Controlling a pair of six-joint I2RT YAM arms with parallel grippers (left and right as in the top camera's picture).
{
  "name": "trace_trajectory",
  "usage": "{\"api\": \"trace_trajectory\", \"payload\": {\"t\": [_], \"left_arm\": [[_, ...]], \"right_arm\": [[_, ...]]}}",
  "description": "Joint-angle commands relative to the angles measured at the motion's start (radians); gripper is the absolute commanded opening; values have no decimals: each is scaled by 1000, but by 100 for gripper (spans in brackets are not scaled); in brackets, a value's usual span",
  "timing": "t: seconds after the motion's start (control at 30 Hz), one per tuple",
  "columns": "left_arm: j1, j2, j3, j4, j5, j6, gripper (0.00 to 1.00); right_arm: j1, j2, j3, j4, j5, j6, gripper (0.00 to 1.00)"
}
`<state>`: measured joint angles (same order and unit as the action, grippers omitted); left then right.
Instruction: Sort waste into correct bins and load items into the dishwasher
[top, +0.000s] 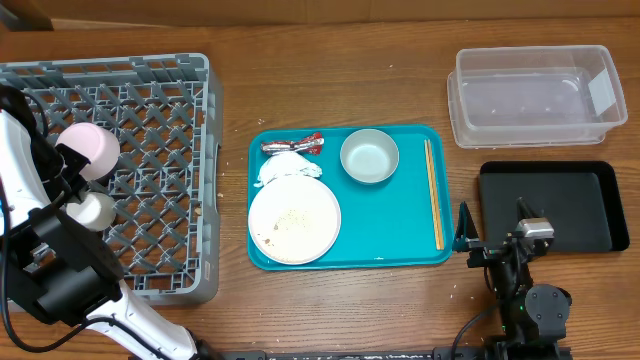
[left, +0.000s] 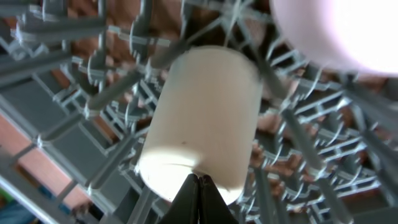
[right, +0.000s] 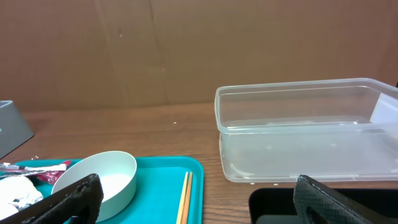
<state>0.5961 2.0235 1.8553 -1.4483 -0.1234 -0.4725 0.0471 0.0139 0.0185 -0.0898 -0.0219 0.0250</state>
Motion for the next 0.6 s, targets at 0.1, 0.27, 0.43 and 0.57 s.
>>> {"api": "trace_trajectory", "payload": {"t": [0.1, 0.27, 0.43, 0.57], "left_arm": [[6, 12, -16, 91, -40, -22, 4], [6, 12, -19, 94, -32, -21, 4], [6, -2, 16, 64, 74, 13, 4], [5, -56, 99, 21, 204, 88, 4]], "right_arm": [[-3, -11, -10, 6, 5, -7, 100], [-3, -11, -10, 6, 5, -7, 100], [-3, -11, -10, 6, 5, -7, 100], [-3, -11, -10, 6, 5, -7, 100]]}}
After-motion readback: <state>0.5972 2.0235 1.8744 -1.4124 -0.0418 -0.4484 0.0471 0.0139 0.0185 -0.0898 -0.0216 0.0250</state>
